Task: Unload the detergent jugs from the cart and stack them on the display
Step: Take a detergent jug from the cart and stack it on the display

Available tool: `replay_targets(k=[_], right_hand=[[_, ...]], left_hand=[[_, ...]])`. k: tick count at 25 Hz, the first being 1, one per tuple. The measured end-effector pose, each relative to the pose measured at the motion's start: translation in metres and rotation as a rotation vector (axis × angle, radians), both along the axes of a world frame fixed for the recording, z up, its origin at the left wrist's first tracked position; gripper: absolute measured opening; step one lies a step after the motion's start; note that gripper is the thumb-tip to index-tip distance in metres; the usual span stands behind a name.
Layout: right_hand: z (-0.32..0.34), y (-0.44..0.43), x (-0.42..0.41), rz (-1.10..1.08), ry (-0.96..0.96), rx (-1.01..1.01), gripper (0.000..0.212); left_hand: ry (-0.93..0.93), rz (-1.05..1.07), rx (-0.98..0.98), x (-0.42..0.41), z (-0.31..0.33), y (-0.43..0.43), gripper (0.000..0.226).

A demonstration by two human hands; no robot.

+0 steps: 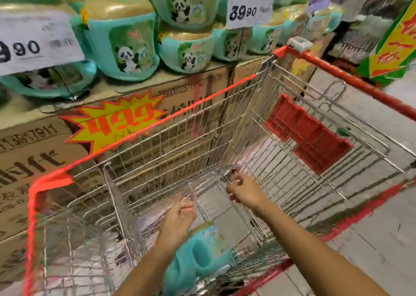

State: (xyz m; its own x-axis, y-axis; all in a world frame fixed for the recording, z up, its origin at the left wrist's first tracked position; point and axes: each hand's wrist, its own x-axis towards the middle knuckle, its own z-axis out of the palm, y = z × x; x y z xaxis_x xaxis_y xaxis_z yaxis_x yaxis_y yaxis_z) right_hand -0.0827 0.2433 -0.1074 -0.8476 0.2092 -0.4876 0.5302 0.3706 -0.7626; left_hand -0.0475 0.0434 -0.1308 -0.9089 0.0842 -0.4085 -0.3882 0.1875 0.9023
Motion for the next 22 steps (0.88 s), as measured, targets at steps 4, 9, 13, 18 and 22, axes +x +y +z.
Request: replay_targets(k=[4,9,13,18,22], right_hand=[[-0.049,0.036,-0.052,0.182,-0.148,0.016,0.021],[-0.133,0.051,-0.078,0.282,-0.293,0.091,0.015],[-0.212,0.061,-0.067,0.308,-0.417,0.084,0.013],[-0.3,0.06,-0.039,0.284,-0.554,-0.079,0.039],[-0.352,0.052,-0.014,0.188,-0.596,-0.295,0.031]], left_hand=[[-0.197,0.199,-0.042,-0.01,-0.046,0.039,0.017],[-0.431,0.199,-0.209,-0.009,-0.106,0.058,0.011],[-0.535,0.171,-0.309,-0.01,-0.172,0.052,0.039],[-0.74,0.141,-0.35,-0.011,-0.249,0.071,0.044],[-0.869,0.171,-0.363,-0.001,-0.285,0.089,0.052]])
